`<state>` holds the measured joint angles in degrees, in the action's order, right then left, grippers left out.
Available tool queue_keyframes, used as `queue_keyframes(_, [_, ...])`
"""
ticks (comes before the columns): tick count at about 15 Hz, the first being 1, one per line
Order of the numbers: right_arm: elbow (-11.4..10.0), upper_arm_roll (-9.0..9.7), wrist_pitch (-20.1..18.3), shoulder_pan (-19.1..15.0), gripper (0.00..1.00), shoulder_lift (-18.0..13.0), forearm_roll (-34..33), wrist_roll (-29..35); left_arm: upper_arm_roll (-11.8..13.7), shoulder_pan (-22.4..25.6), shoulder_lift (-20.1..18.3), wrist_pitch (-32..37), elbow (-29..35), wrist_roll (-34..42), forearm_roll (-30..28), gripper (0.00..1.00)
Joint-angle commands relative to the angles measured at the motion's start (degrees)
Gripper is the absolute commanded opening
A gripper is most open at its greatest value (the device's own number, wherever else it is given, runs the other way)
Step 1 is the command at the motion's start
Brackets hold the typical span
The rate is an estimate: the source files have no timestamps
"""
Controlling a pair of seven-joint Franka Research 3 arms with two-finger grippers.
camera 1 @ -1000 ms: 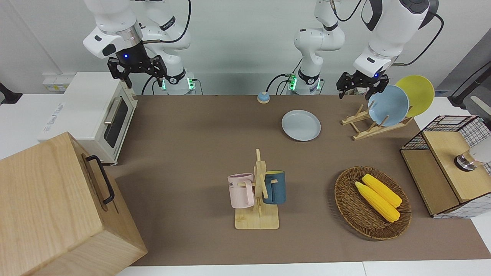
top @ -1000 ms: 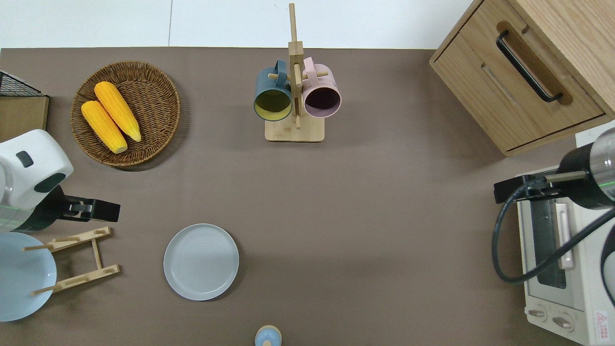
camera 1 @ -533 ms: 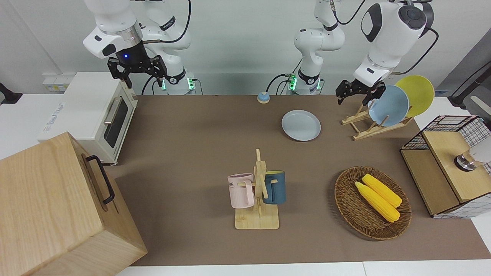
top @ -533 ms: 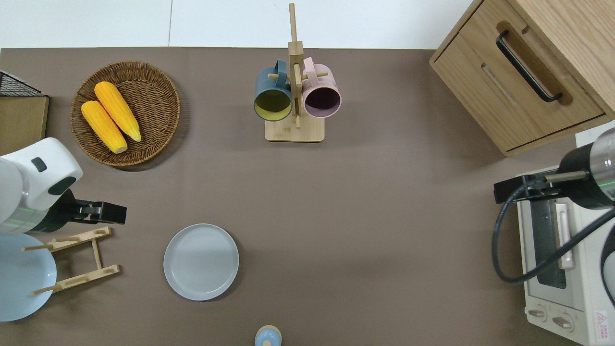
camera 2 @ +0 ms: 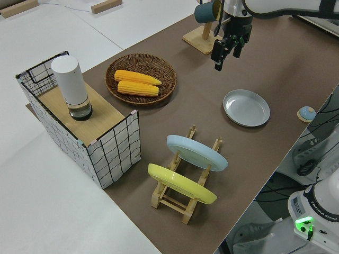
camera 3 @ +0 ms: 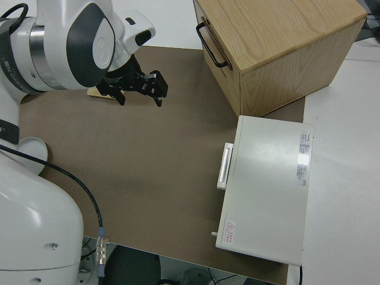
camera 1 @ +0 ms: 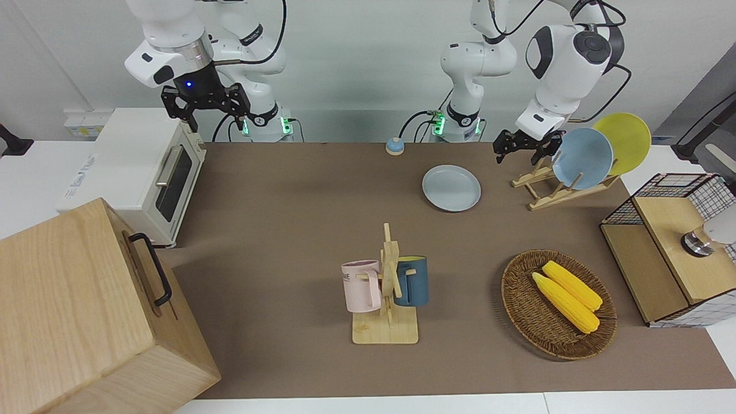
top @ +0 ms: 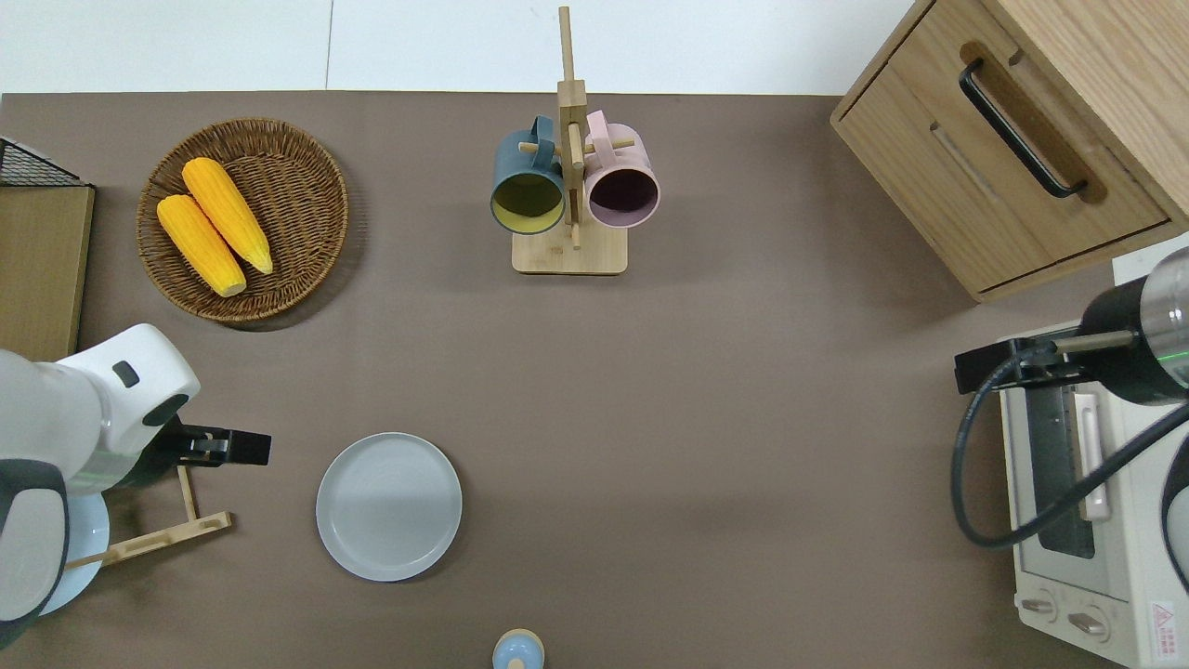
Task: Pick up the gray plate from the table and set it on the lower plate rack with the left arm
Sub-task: 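Move the left gripper toward the rim of the gray plate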
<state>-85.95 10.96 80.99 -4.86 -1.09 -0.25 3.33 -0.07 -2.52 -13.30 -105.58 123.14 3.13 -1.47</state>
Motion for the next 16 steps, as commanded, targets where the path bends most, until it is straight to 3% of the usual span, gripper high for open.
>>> queue_keyframes(1, [0.35, 0.38, -0.83, -0.41, 0.987, -0.14, 0.43, 0.01, -0.02, -0.03, -4.62, -4.01, 7.81, -0.41, -0.99, 1.0])
queue_keyframes(10, [0.35, 0.38, -0.83, -0.41, 0.99, -0.14, 0.43, 0.01, -0.02, -0.65, -8.23, -14.73, 20.81, -0.49, -2.05, 1.0])
queue_keyframes(16, [0.35, 0.38, -0.83, -0.41, 0.987, -0.14, 0.43, -0.08, -0.11, -0.74, -8.84, -18.34, 25.65, -0.49, -2.22, 1.0])
